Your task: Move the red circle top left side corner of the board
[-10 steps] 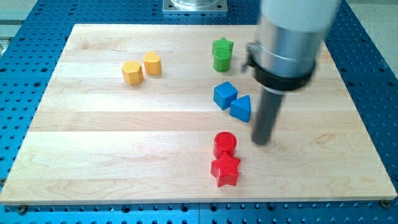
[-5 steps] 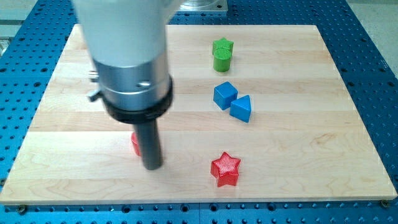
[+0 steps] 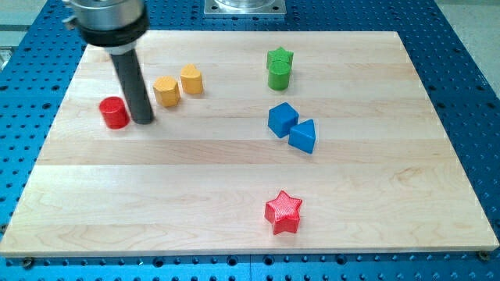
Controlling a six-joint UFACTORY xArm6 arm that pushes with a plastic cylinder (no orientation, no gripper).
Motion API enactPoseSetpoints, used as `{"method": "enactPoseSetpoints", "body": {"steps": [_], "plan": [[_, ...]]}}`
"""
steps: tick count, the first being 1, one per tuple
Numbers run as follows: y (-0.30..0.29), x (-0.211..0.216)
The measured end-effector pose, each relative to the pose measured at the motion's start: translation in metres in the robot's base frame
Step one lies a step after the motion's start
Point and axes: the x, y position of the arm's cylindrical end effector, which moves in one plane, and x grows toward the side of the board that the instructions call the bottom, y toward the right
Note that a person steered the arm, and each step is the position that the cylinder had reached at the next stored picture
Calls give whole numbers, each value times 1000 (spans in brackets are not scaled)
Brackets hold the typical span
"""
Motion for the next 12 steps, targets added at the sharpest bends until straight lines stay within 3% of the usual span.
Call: {"method": "enactPoseSetpoints", "body": {"steps": [1, 2, 4, 5, 7, 8, 10, 11, 12], "plan": [[-6, 19], [-70, 22], [-85, -3], [-85, -47], [-106, -50], [-98, -74], [-64, -161], [-58, -127], [-47, -34]]}}
